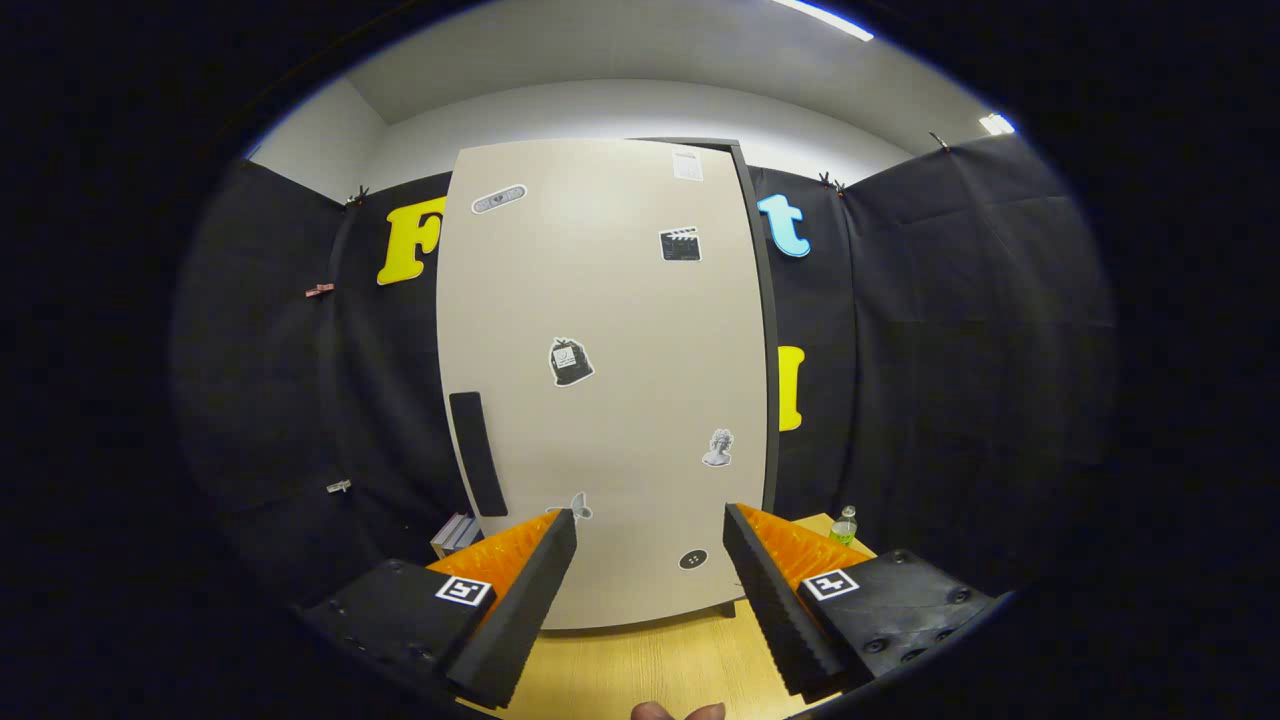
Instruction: Open the shoe cabinet door, grab the shoes and put them into the shoe cabinet, then close the shoe cabinet door.
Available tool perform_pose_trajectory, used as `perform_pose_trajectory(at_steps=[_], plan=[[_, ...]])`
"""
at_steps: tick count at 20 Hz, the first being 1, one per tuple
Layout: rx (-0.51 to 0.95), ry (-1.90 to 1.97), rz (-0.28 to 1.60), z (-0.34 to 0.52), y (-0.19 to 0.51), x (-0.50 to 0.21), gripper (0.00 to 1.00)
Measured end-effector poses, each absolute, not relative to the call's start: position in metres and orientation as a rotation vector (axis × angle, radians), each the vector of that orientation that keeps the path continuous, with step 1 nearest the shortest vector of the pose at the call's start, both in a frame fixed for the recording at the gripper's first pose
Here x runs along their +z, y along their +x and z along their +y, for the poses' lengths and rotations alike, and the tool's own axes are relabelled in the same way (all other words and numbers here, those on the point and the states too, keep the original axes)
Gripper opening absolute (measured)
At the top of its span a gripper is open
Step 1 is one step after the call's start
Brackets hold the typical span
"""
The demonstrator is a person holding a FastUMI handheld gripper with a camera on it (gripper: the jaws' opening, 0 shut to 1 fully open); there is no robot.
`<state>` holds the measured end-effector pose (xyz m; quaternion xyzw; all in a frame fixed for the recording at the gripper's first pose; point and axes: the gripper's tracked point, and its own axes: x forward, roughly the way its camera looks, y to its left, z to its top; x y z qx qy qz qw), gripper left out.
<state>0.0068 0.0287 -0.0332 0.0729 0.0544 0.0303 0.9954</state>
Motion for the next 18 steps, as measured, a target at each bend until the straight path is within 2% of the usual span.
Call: perform_pose_trajectory(at_steps=[18], plan=[[0.064,0.155,0.109,0.0237,0.0034,-0.0284,0.97]])
